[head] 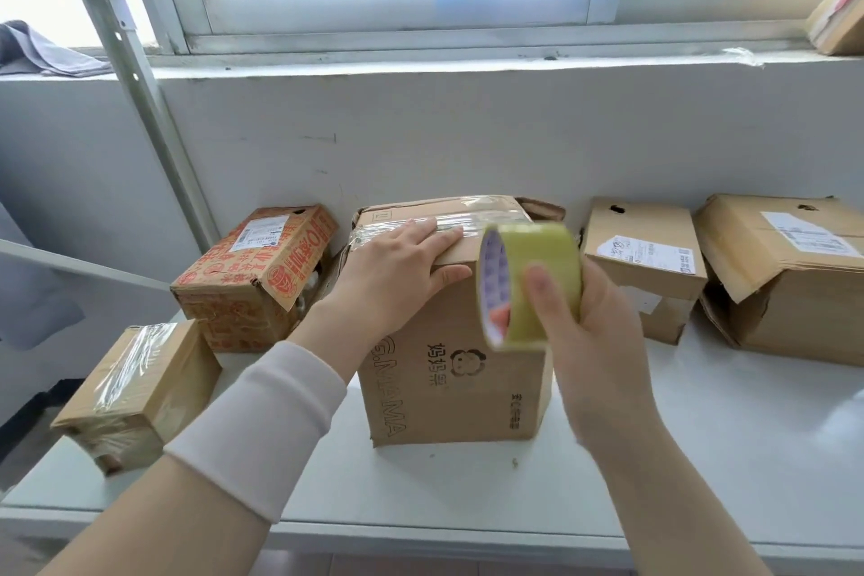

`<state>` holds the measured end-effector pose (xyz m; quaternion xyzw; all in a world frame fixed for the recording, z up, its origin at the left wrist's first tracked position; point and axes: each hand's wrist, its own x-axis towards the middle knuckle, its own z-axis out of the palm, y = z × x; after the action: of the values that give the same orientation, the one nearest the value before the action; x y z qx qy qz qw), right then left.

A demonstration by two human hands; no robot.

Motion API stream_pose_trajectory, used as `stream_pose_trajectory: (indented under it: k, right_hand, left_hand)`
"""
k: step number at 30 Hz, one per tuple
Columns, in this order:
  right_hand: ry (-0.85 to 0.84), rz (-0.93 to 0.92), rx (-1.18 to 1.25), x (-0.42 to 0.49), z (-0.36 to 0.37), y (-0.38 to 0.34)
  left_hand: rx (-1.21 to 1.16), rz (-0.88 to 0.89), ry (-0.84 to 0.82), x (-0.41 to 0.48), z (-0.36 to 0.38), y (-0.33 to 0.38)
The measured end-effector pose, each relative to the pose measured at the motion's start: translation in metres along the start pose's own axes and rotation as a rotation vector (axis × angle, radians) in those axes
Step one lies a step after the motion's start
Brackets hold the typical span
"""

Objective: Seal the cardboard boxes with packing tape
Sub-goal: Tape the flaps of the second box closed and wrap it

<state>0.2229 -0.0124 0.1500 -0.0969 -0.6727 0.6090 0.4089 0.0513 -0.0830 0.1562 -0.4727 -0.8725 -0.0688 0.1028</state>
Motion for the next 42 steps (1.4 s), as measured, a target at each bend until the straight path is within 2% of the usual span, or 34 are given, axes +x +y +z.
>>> stream_pose_trajectory:
  k: [3, 5, 9, 13, 20, 23, 26, 29, 33, 35, 39, 42]
  right_hand:
    - [0.047, 0.128, 0.029, -0.039, -0.002, 0.021]
    - [0.064, 0.158, -0.045, -0.048, -0.009, 0.046]
    - [-0.053, 0.195, -0.199, -0.04, -0.016, 0.076]
    - [-0.13, 0.202, -0.216, -0.042, -0.02, 0.085]
    - [-0.169, 0.03, -0.193, -0.035, -0.018, 0.042]
    - [-0.168, -0.055, -0.128, -0.014, -0.017, 0.003]
    - [-0.169, -0.037, -0.05, 0.021, -0.015, -0.009]
    - [-0.204, 0.108, -0.02, 0.048, -0.008, 0.019]
    - [-0.125, 0.128, -0.009, 0.065, 0.0, 0.067]
    - [-0.128, 0.126, -0.047, 0.072, 0.001, 0.086]
    - [-0.144, 0.161, -0.299, 0.085, -0.001, 0.124]
    - [-0.129, 0.181, -0.389, 0.097, 0.002, 0.13]
  left_hand:
    - [0.016, -0.002, 0.007, 0.001, 0.002, 0.005]
    - [0.035, 0.008, 0.004, 0.002, 0.004, 0.01]
    - [0.017, 0.027, -0.041, 0.003, 0.0, 0.006]
    - [0.045, 0.086, -0.031, -0.005, -0.003, 0.002]
    - [0.09, 0.112, 0.109, -0.002, -0.016, 0.004]
    - [0.109, 0.094, 0.083, 0.007, -0.034, 0.002]
    - [0.08, 0.035, -0.028, 0.024, -0.045, -0.005]
    - [0.056, -0.069, -0.146, 0.039, -0.026, -0.016]
    - [0.065, -0.113, -0.051, 0.024, 0.034, -0.014]
    - [0.075, -0.104, -0.086, 0.007, 0.058, -0.007]
    - [0.043, -0.134, -0.19, 0.013, 0.088, -0.013]
    - [-0.025, -0.169, -0.234, 0.027, 0.098, -0.02]
